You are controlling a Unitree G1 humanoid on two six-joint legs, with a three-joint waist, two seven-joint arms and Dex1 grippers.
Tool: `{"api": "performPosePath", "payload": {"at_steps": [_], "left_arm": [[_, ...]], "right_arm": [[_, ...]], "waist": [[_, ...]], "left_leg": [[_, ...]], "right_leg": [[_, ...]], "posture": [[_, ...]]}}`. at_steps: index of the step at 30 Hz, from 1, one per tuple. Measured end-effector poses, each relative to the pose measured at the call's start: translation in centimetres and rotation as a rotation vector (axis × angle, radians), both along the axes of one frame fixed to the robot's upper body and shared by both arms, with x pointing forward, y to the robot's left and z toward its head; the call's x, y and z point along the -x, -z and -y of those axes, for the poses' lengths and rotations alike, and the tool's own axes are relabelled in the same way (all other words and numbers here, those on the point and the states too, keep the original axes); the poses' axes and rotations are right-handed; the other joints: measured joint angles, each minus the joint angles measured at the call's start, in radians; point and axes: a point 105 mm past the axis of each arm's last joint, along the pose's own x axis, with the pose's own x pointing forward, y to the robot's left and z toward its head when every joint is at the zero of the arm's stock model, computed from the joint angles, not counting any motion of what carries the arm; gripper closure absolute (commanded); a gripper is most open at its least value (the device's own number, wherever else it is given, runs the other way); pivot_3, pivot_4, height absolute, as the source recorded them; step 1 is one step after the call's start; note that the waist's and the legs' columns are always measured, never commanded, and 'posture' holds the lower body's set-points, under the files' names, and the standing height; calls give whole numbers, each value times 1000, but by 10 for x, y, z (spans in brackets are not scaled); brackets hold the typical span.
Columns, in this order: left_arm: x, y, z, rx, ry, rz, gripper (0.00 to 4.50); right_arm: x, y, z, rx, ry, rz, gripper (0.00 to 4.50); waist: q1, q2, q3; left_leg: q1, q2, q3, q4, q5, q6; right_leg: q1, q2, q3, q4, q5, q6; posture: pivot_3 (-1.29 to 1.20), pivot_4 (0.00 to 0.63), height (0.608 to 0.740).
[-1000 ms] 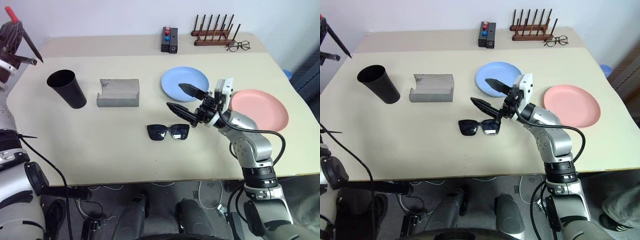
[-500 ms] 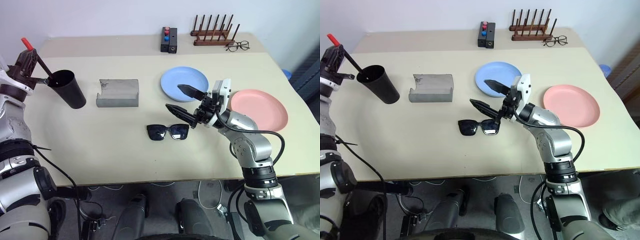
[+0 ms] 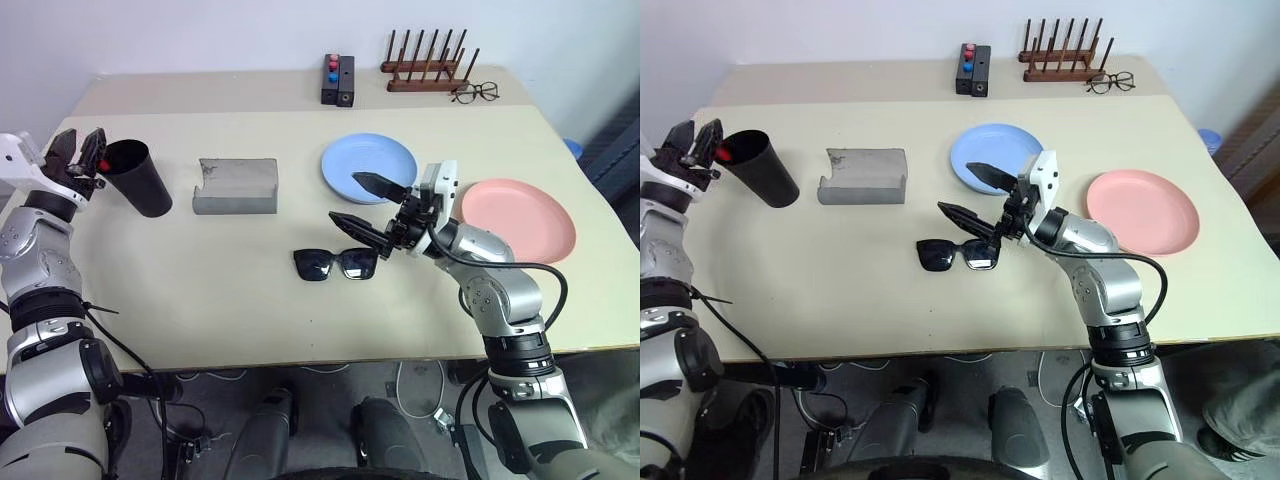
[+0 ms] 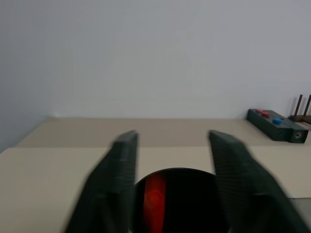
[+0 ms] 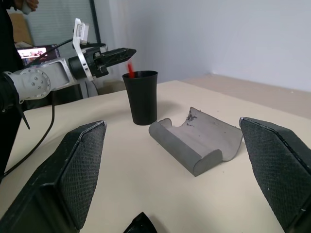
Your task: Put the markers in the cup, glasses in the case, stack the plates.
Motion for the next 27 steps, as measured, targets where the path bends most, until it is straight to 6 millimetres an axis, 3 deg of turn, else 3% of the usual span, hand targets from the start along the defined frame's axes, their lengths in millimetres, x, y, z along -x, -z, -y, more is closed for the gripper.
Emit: {"api": "performPosePath", "payload": {"at_steps": [1,2,6,9,12,17,22,27], "left_arm": [[0,0,0,-1,0,0,156],[0,0,1,-4,1,-1,30],[0,-11,8,-33,30,22,30],[1,-24,24,-61,119,40,30],[0,-36,49,-84,261,29,30],[-5,-53,103,-249,482,-4,30],[-23,-36,148,-368,607,-103,30],[-46,23,156,-444,605,-403,30]], "right_arm": [[0,0,0,1,0,0,0],[0,1,0,2,1,0,0],[1,2,-1,10,0,5,0],[1,2,-2,9,0,9,0],[-2,1,0,21,22,37,0],[-40,4,27,90,261,107,0],[-43,6,31,85,282,114,0],[-38,10,30,85,264,107,0]], "waist": [[0,0,0],[0,0,0],[0,0,0],[1,0,0],[1,0,0],[1,0,0],[1,0,0],[-8,0,0]], "left_leg": [[0,0,0,0,0,0],[0,0,0,0,0,0],[0,0,0,0,0,0],[0,0,0,0,0,0],[0,0,0,1,0,0],[1,-1,0,0,1,0],[2,-1,0,0,2,0],[3,-1,0,-1,2,0]], "right_leg": [[0,0,0,0,0,0],[0,0,0,0,0,0],[0,0,0,0,0,0],[0,0,0,0,0,0],[1,0,0,0,0,0],[2,0,0,0,1,1],[2,1,0,0,0,1],[2,1,0,1,0,1]], "posture": [[0,150,737],[0,150,737],[0,150,737],[0,150,737],[0,150,737],[0,150,737],[0,150,737],[0,150,737]]}}
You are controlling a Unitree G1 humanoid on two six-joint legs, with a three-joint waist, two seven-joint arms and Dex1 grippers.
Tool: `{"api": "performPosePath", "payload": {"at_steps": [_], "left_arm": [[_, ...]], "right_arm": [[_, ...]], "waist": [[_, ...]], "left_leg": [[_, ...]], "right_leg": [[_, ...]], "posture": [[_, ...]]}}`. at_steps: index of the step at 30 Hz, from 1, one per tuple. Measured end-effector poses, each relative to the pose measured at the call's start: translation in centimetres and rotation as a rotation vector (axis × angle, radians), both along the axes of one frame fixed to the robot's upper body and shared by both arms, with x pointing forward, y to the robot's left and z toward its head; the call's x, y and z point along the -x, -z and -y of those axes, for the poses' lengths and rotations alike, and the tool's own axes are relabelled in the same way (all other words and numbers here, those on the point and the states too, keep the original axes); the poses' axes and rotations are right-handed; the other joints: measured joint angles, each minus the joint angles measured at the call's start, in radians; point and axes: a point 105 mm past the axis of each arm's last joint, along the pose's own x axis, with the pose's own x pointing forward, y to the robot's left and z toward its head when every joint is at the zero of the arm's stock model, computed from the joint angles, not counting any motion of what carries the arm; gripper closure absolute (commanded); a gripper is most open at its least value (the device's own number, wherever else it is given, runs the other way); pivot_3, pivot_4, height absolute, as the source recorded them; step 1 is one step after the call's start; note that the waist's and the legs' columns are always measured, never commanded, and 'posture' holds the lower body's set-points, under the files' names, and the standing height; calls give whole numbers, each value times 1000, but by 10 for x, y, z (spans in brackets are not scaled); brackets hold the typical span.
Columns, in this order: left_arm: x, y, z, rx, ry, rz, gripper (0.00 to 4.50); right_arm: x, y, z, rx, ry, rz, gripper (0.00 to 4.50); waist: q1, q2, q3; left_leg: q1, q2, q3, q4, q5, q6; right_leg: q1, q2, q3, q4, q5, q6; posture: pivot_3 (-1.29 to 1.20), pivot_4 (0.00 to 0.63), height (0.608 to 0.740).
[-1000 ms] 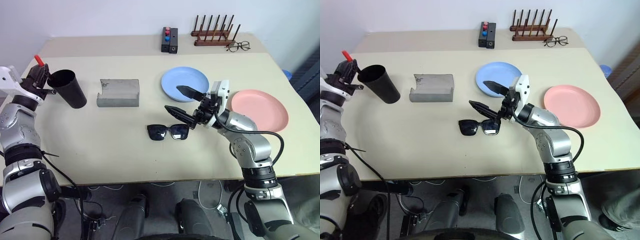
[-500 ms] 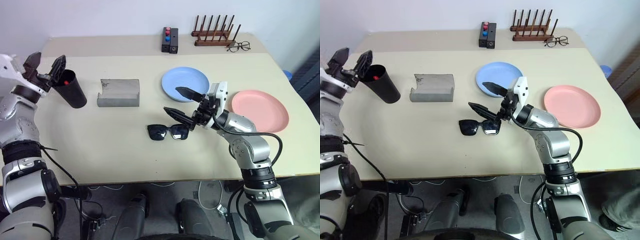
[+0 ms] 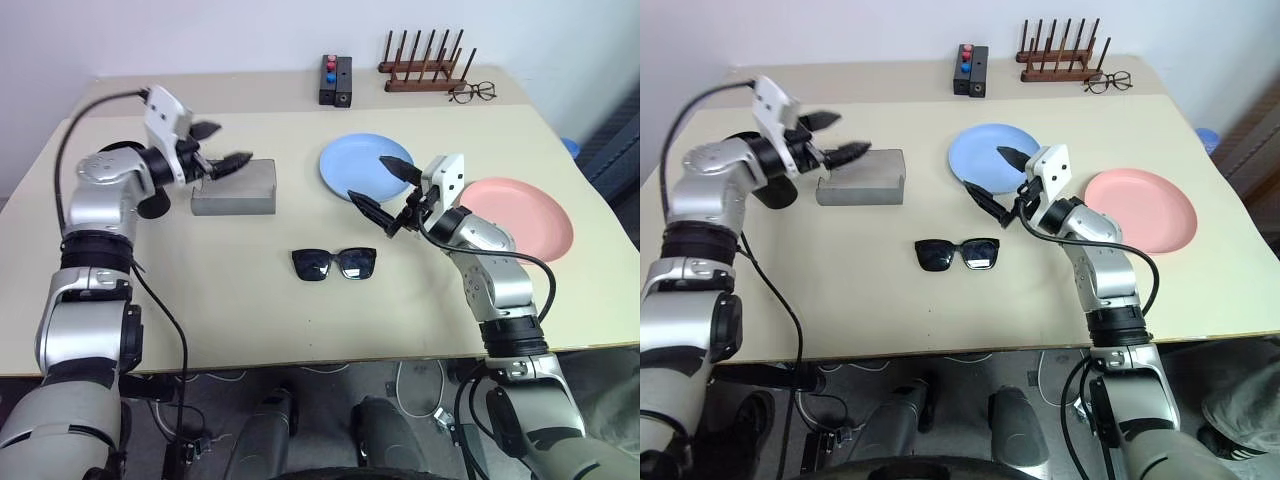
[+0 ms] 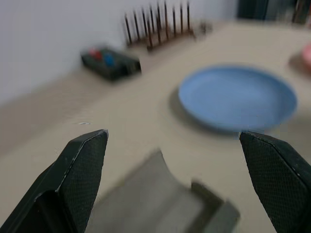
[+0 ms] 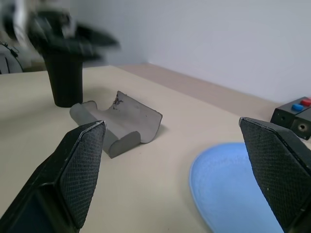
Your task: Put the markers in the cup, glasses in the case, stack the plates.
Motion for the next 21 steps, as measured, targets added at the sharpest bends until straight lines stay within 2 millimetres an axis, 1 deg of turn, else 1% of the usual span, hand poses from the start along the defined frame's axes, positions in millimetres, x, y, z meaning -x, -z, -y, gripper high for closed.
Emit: {"api": "performPosePath", "payload": {"at_steps": [1,3,5,8,13,21], "left_arm": [[-1,12,0,-20,-2,-49,30],[-1,26,-4,-40,-10,-111,30],[0,33,-3,-59,10,-158,30],[3,36,1,-82,55,-196,30],[6,57,2,-98,65,-285,30],[6,60,4,-114,72,-298,30]], "right_arm": [[2,3,2,7,3,-5,0],[3,7,6,18,5,-19,0],[5,7,8,21,10,-22,0],[8,4,7,18,6,-11,0],[9,5,5,8,12,-14,0],[9,6,4,7,15,-16,0]], "waist": [[-1,0,0],[-3,0,0],[-3,0,0],[-2,0,0],[-3,0,0],[-3,0,0]], "left_leg": [[0,0,0,0,0,0],[0,0,0,0,0,0],[0,0,0,0,0,0],[0,0,0,1,0,0],[-1,0,0,0,0,0],[0,0,-1,1,0,0]], "right_leg": [[0,0,0,0,0,0],[0,0,0,0,0,0],[0,0,0,0,0,0],[0,0,0,0,0,0],[0,0,0,0,0,0],[0,0,-1,0,0,0]], "posture": [[0,150,737],[0,150,737],[0,150,737],[0,150,737],[0,150,737],[0,150,737]]}}
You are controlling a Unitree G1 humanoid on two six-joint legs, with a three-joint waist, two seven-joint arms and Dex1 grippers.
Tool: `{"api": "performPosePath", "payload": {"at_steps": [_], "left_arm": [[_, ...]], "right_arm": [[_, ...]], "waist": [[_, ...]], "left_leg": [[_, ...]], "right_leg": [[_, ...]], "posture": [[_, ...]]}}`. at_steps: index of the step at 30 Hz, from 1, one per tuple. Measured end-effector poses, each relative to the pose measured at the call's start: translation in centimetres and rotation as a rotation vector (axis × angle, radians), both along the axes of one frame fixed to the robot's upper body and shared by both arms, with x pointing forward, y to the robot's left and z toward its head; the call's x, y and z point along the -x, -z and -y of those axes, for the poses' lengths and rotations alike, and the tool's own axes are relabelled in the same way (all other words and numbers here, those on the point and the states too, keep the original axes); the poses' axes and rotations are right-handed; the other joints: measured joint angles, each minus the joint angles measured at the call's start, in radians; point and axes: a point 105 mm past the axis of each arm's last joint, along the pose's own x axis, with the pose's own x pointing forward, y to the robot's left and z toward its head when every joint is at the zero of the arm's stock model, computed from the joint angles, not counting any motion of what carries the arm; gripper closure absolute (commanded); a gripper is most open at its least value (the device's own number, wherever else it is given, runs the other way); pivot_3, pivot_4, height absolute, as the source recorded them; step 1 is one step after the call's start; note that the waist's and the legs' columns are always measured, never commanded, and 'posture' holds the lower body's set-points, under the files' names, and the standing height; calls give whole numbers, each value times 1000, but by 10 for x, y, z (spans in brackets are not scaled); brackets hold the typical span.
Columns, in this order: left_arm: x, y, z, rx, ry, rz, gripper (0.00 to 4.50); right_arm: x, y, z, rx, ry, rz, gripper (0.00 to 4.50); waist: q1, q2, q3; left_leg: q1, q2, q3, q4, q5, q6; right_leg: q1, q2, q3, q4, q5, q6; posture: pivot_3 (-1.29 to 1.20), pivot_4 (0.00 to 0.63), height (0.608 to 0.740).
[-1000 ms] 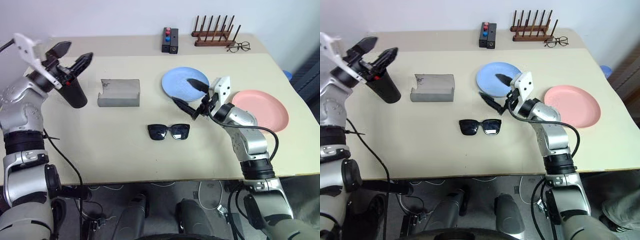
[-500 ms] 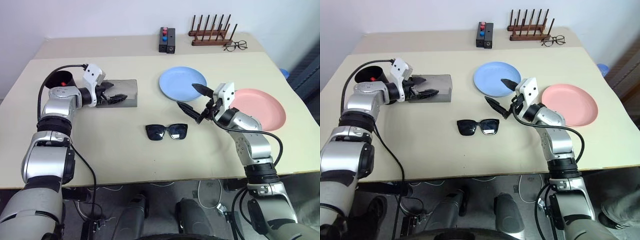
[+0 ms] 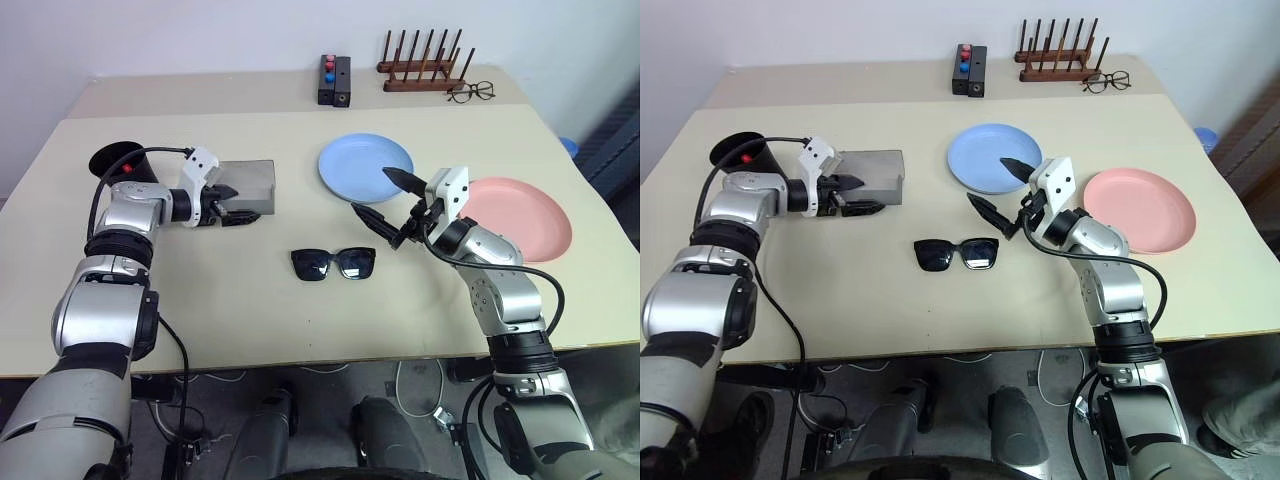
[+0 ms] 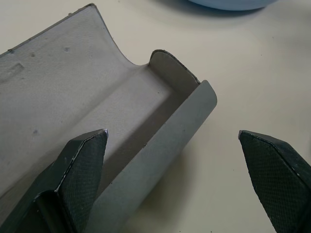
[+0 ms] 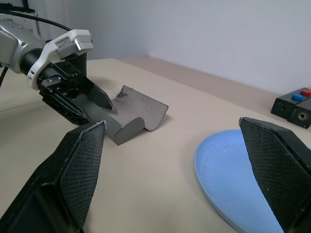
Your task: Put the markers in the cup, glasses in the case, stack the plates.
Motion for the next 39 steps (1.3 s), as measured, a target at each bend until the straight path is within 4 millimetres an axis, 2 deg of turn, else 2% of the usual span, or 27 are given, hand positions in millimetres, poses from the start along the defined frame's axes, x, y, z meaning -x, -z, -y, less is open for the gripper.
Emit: {"api": "performPosePath", "payload": {"at_steps": [20,23,29,39], "left_arm": [[29,12,7,6,172,-105,30],[32,17,8,10,173,-123,861],[33,17,8,3,168,-116,3841],[36,19,9,3,173,-121,3841]], "right_arm": [[1,2,-4,12,-10,4,0],[1,2,-5,15,-15,3,0],[2,4,-8,22,-28,1,0],[2,4,-9,21,-30,1,0]], "waist": [[-1,0,0],[0,0,0],[0,0,0],[2,0,0]], "left_leg": [[0,0,0,0,0,0],[0,0,0,0,0,0],[0,0,0,0,0,0],[0,0,0,0,0,0]], "right_leg": [[0,0,0,0,0,0],[0,0,0,0,0,0],[0,0,0,0,0,0],[0,0,0,0,0,0]], "posture": [[0,150,737],[0,150,737],[0,150,737],[0,150,737]]}}
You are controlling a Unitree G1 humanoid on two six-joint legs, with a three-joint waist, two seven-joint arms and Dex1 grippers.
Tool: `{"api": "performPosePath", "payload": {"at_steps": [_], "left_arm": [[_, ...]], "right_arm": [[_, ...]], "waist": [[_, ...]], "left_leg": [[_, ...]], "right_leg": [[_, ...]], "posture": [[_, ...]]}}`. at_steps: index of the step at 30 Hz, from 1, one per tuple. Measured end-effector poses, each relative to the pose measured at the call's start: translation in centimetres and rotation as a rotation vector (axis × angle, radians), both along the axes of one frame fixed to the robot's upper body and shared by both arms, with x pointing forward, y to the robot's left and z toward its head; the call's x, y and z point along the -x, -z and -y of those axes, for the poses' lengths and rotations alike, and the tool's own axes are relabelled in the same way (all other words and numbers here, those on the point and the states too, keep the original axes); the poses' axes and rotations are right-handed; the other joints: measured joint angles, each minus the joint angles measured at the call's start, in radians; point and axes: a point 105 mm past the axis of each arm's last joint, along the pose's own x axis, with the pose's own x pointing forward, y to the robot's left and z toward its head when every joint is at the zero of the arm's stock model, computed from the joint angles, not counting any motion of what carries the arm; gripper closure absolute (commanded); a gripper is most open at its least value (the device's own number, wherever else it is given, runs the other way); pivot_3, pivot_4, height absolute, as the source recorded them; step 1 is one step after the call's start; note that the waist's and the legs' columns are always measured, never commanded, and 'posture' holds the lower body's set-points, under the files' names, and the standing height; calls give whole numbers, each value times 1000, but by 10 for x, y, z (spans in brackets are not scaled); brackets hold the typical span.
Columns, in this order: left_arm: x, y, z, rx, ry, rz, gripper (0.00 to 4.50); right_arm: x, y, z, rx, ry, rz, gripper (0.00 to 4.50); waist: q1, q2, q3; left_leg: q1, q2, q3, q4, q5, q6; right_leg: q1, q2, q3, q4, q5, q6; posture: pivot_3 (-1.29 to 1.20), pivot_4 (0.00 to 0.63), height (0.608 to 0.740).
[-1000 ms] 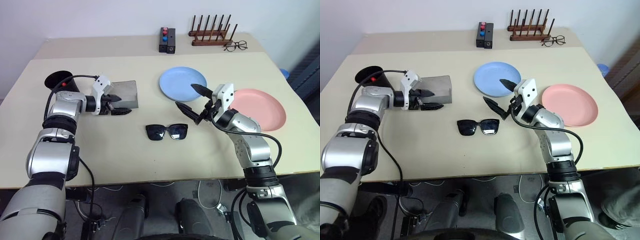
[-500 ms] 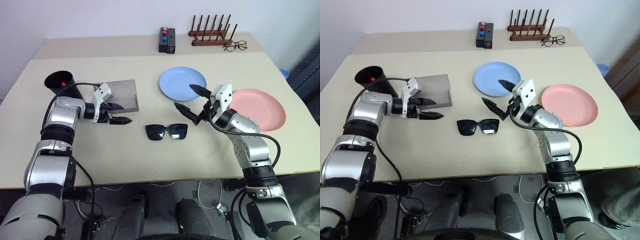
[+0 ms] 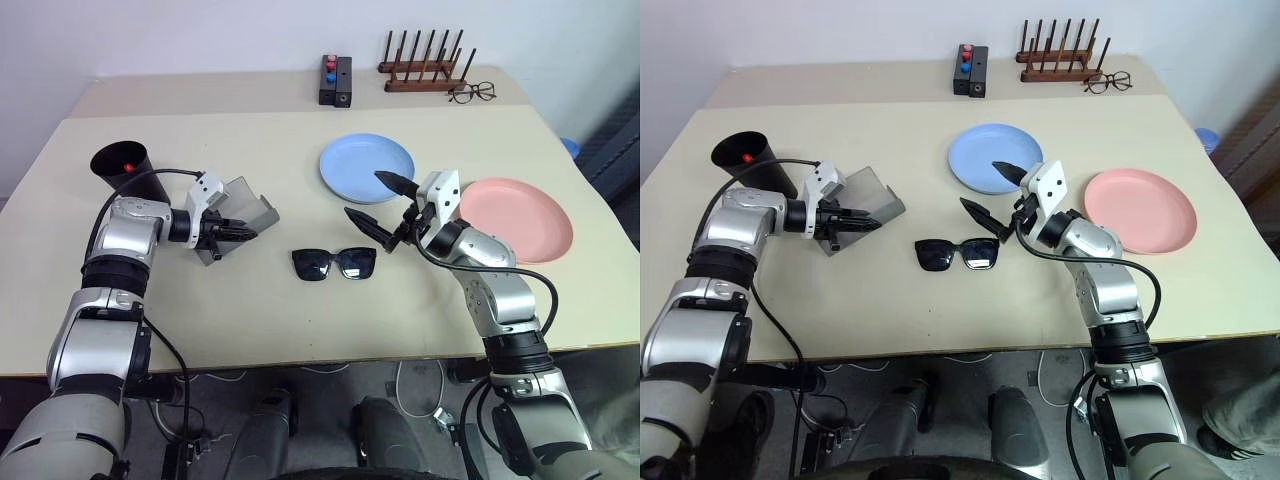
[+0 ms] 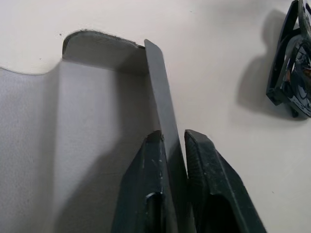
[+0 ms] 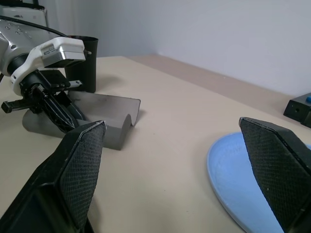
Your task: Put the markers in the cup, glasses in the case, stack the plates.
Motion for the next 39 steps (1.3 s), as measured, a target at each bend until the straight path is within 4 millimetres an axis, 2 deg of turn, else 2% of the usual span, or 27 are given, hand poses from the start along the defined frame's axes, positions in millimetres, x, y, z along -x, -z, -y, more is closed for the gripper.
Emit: {"api": "performPosePath", "payload": {"at_steps": [7,12,16,20,23,26,30,33,39], "left_arm": [[20,-8,0,2,90,-62,3841],[63,-13,-19,-75,216,-150,3841],[93,-18,-19,-121,323,-180,3841],[112,-22,-21,-140,381,-208,3841],[120,-18,-19,-154,418,-235,3841],[119,-21,-11,-128,434,-217,3841],[95,-30,3,-72,394,-91,3841],[82,-40,-1,-66,338,-20,3841],[66,-42,-8,-36,242,54,3841]], "right_arm": [[0,0,0,3,-3,1,0],[0,0,1,9,-2,1,0],[0,1,0,16,-6,1,0],[0,1,-1,18,-10,1,0],[1,2,-2,20,-13,-1,0],[1,2,-3,22,-14,-1,0],[1,2,-3,23,-15,-1,0],[1,2,-2,23,-14,-1,0],[1,2,-2,29,-16,0,0]], "waist": [[-3,0,0],[-15,1,1],[-9,1,1],[-1,1,1],[8,2,1],[14,2,1],[17,2,1],[8,2,1],[10,2,1]], "left_leg": [[0,0,0,0,0,0],[1,1,1,-2,0,0],[1,1,0,-1,0,0],[2,1,0,-2,0,0],[2,1,1,-2,0,0],[3,1,0,-2,0,0],[2,1,0,-1,0,0],[2,1,1,-2,0,0],[2,2,1,-2,0,0]], "right_leg": [[0,0,0,0,0,0],[-1,0,2,0,0,-1],[0,-1,2,0,0,-1],[0,-2,2,-1,0,-1],[0,-2,2,-1,0,-1],[-2,-1,2,-1,-1,-1],[-2,-1,2,-1,0,-1],[0,-1,2,-1,0,-1],[0,0,2,-1,0,-1]], "posture": [[0,150,737],[0,150,737],[0,150,737],[0,150,737],[0,150,737],[0,150,737],[0,150,737],[0,150,737],[0,150,737]]}}
